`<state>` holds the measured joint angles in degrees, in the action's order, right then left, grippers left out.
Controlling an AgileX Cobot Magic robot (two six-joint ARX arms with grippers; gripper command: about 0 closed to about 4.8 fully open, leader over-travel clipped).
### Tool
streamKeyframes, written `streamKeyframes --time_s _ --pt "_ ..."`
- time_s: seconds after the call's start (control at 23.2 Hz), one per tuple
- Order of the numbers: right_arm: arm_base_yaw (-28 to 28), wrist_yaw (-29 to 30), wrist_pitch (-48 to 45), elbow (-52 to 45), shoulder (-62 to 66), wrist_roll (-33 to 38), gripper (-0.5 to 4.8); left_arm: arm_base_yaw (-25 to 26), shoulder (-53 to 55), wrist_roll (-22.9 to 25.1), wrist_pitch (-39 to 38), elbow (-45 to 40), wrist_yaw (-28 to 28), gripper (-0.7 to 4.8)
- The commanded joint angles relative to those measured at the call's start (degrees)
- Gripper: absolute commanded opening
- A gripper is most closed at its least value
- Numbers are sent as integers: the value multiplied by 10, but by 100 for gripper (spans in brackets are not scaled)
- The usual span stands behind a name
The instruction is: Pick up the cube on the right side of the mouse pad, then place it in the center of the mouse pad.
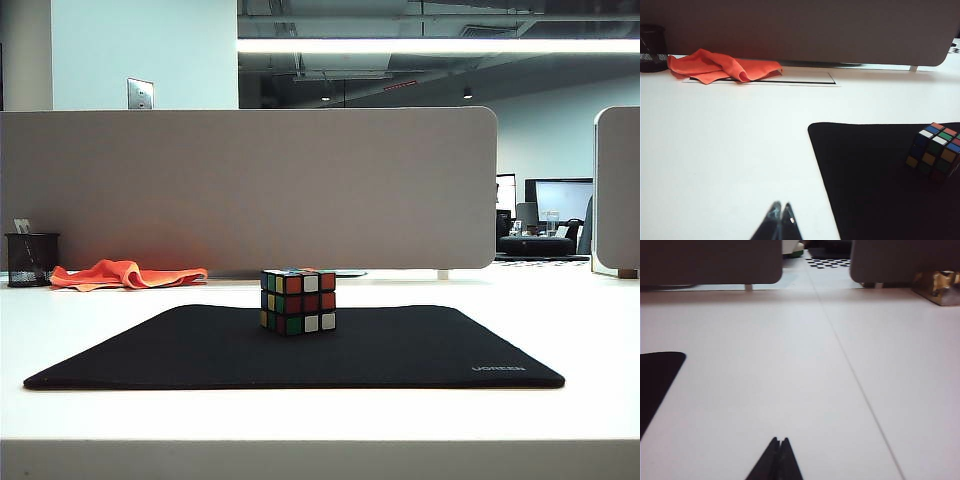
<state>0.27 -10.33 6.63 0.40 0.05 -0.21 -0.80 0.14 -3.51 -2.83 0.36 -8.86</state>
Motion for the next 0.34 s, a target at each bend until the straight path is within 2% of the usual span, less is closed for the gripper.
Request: streamKeyframes --time_s 0.04,0.34 --pt "-14 -1 -7 -3 -1 2 3 0 0 0 3 0 -2 -5" --pt "-13 -1 -7 -3 -1 2 3 0 0 0 3 0 -2 -5"
